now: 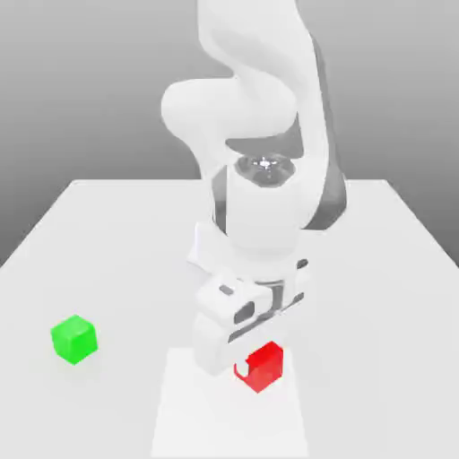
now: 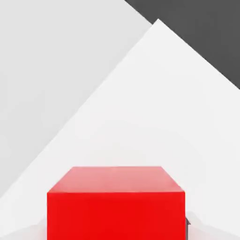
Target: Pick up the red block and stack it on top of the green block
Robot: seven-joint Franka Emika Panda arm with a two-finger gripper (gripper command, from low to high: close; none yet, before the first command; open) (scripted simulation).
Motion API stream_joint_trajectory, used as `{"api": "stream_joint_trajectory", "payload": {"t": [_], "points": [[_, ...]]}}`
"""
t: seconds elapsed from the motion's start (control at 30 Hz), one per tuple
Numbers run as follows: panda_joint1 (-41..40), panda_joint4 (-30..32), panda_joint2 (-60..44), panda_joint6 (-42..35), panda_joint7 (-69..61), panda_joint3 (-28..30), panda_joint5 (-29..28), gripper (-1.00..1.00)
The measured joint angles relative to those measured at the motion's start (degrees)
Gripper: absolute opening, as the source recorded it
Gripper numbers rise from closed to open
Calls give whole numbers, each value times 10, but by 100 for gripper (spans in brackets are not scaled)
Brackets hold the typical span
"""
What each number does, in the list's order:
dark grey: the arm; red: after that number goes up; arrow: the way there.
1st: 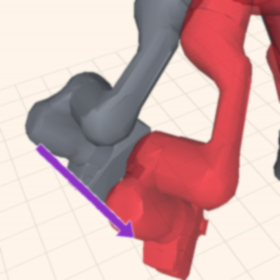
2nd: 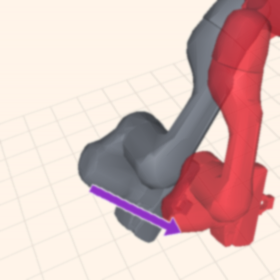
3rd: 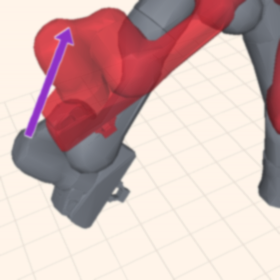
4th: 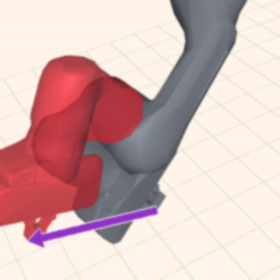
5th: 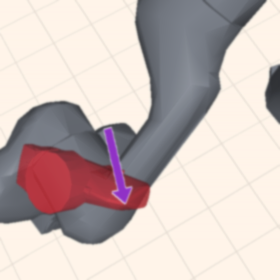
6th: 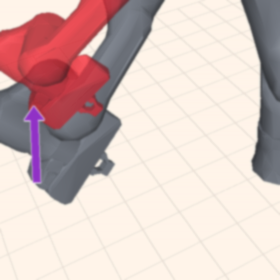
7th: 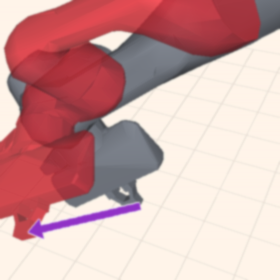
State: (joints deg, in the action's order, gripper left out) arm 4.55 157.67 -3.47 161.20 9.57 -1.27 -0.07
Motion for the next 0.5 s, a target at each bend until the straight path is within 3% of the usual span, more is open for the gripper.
{"api": "stream_joint_trajectory", "payload": {"t": [0.5], "points": [[-284,7,81,-73,-240,185,-32,-100]]}}
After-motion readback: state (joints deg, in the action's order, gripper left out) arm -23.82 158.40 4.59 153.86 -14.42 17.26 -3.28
